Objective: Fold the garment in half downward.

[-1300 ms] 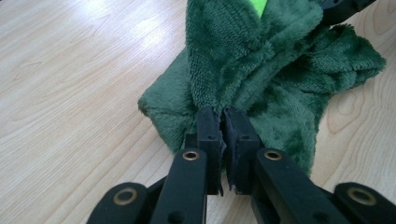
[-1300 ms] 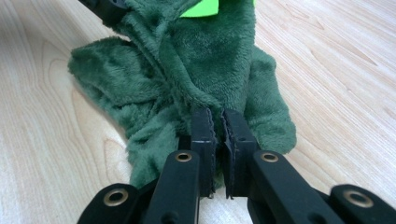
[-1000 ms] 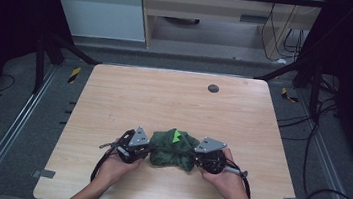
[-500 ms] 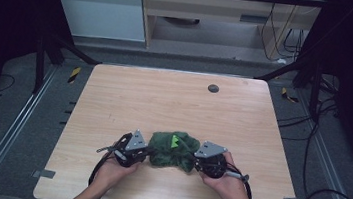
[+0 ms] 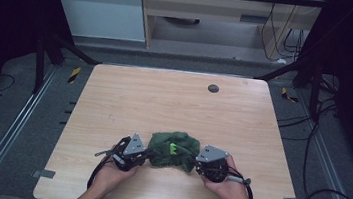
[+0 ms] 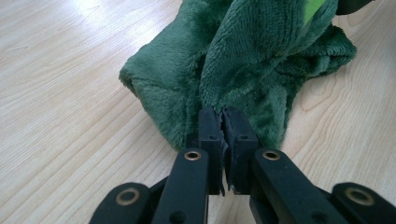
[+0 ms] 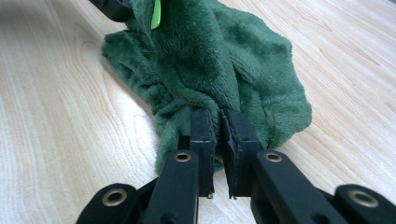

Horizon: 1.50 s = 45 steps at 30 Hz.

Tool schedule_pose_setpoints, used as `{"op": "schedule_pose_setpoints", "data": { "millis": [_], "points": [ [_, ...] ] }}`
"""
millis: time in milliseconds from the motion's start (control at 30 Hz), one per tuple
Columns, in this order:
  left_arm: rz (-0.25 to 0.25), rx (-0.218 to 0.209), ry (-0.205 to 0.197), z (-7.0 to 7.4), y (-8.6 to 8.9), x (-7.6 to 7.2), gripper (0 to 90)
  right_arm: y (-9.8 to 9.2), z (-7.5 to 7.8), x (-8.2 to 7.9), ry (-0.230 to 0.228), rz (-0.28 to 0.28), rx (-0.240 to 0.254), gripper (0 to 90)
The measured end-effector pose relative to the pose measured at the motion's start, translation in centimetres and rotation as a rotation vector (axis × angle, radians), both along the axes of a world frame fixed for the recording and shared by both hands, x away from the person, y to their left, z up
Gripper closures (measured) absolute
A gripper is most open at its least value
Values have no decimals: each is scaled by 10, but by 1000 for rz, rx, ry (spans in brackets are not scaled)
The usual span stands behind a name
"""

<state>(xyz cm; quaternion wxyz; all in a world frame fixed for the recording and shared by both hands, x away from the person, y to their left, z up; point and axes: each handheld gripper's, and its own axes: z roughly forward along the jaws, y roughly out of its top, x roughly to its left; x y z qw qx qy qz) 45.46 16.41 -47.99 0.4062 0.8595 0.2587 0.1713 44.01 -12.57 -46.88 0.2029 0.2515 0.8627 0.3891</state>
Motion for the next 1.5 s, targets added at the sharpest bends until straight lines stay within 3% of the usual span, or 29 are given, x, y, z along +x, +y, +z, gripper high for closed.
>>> {"op": "schedule_pose_setpoints", "data": {
  "millis": [500, 800, 967, 1167, 1233, 1367, 1500],
  "points": [
    [0, -15, 14, -3, 6, -9, 885, -6, -6, -11, 7, 11, -10, 761],
    [4, -25, 20, -3, 10, -13, 865, -12, -9, -14, 19, -5, -14, 717],
    [22, -27, 23, -2, 14, -13, 821, -18, -8, -14, 25, -23, -18, 648],
    [73, -6, 21, 3, 22, -11, 598, -27, -8, -10, 51, -84, -22, 404],
    [85, 4, 31, 5, 24, -9, 484, -32, -9, -7, 68, -118, -25, 298],
    [109, 21, 49, 10, 31, -3, 342, -41, -10, -3, 87, -168, -32, 181],
    [151, 40, 64, 12, 38, 5, 219, -50, -11, 4, 115, -209, -26, 129]
  ]
}}
